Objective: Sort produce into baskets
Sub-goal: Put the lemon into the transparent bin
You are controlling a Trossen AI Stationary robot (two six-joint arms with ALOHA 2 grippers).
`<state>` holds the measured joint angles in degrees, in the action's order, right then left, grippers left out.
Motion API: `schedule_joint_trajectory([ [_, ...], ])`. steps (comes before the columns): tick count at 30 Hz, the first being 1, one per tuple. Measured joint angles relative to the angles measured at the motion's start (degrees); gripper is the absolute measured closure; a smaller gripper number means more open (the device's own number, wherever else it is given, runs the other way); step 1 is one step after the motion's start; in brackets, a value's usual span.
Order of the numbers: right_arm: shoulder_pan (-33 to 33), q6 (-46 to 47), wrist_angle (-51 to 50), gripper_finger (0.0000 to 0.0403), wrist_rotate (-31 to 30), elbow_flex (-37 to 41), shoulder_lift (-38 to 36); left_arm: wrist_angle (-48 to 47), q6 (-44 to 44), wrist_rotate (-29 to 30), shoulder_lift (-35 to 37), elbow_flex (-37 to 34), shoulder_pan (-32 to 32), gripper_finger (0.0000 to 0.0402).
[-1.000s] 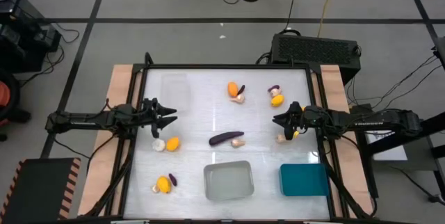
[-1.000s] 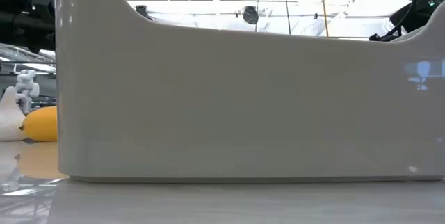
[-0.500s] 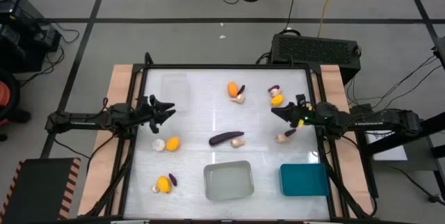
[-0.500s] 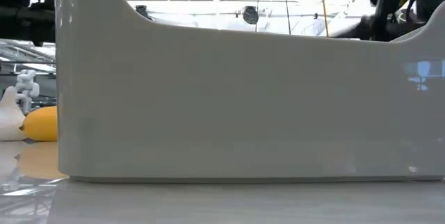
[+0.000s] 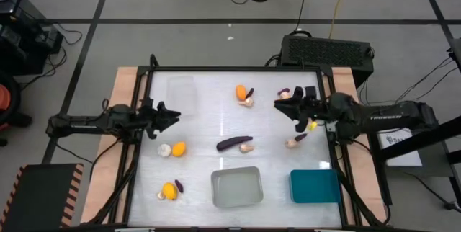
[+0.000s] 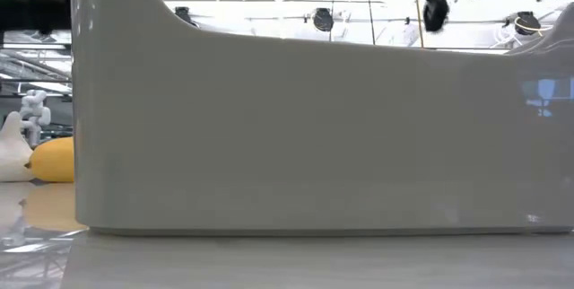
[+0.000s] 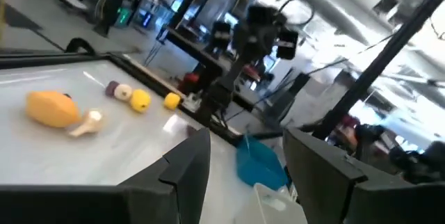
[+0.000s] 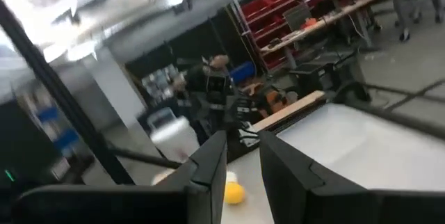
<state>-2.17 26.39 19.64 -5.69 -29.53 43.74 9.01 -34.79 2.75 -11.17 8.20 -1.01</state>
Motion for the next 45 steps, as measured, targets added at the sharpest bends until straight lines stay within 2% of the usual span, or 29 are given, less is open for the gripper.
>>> schedule_joint_trajectory([
  [3, 1.0, -7.4, -2.5, 0.0323, 0.0, -6.5, 5.7, -12.9, 2.8, -0.1, -3.9, 10.3, 0.2, 0.0212],
  [6, 1.6, -12.9, -3.2, 0.0323, 0.5, -11.7, 10.7, -26.0, 7.5, 0.7, -11.6, 22.3, 1.2, 0.0216],
  [12, 2.2, -20.7, -8.9, 0.0323, 12.4, -20.3, 18.5, -50.7, 11.0, 1.4, -31.9, 43.7, 4.8, 0.023],
  [15, 3.1, -23.1, -15.5, 0.032, 13.4, -24.3, 21.2, -63.9, 11.4, 0.3, -41.5, 51.0, 7.0, 0.0231],
  [17, 3.7, -25.9, -20.8, 0.0312, 13.5, -26.9, 22.7, -70.0, 11.4, -0.7, -46.7, 53.2, 8.2, 0.0231],
  [23, 4.5, -31.1, -34.9, 0.0271, 13.3, -31.5, 24.6, -74.2, 11.2, -2.7, -57.2, 53.6, 10.1, 0.023],
  [29, 4.4, -27.0, -44.4, 0.0222, 13.2, -31.8, 24.4, -75.4, 12.0, -3.8, -63.2, 53.6, 10.1, 0.02],
  [35, 4.4, -23.6, -49.6, 0.0192, 13.2, -31.8, 24.3, -73.9, 12.6, -3.2, -65.1, 50.6, 9.7, 0.0135],
  [39, 4.4, -21.4, -49.9, 0.0188, 13.2, -31.8, 24.3, -68.2, 9.8, -8.1, -65.1, 45.2, 8.8, 0.009],
  [45, 4.4, -19.5, -49.9, 0.0188, 13.2, -31.8, 24.3, -62.1, 7.7, -4.9, -65.1, 38.7, 8.9, 0.0054],
])
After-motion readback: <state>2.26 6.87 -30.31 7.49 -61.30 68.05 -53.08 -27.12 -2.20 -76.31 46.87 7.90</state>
